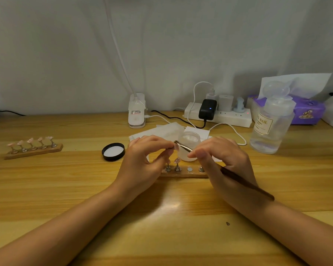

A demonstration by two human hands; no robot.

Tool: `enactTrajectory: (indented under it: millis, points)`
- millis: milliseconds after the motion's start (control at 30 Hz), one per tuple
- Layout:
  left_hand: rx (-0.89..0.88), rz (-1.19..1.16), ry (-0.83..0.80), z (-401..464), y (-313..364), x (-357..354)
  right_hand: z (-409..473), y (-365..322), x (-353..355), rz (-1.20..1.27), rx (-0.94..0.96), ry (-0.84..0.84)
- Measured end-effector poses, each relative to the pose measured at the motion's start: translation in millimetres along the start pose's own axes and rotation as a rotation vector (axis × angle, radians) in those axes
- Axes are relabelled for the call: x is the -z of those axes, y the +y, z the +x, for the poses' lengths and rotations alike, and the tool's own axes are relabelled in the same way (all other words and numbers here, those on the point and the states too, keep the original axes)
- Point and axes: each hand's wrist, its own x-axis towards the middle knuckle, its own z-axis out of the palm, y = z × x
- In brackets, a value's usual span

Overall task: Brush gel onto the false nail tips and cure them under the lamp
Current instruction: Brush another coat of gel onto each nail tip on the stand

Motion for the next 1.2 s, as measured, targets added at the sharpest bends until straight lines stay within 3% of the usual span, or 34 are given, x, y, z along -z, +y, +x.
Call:
enactTrajectory:
  millis: [933, 1200]
  points:
    - [-0.012, -0.075, 0.005, 0.0, 1.9, 3.1, -1.9, -2.3, 4.3, 0.098, -0.162, 0.028]
    - [0.066, -0.112, 0.008, -1.2, 0.6, 3.4, 0.0, 1.2, 1.0, 0.033, -0.040, 0.008]
